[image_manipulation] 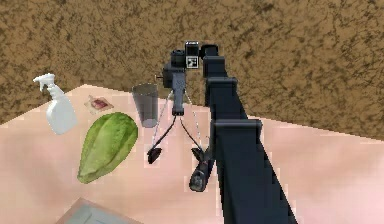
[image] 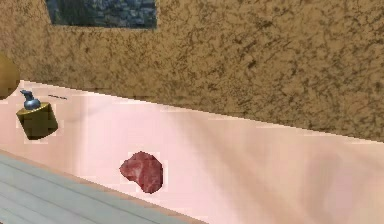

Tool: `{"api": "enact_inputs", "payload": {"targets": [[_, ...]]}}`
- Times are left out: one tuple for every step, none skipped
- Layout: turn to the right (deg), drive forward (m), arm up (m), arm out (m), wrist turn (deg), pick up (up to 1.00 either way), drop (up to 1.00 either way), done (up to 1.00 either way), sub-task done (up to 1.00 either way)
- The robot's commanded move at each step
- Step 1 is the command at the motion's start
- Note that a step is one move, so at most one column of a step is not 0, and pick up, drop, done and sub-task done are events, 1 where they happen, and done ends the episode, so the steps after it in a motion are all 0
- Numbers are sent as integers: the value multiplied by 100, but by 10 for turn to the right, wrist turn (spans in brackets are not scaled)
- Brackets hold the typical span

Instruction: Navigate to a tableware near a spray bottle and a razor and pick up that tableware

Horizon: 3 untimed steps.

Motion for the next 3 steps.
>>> {"api": "enact_inputs", "payload": {"targets": [[0,0,0,0,450,0,0,0,0],[0,0,0,0,450,0,0,0,0],[0,0,0,0,450,0,0,0,0]]}}
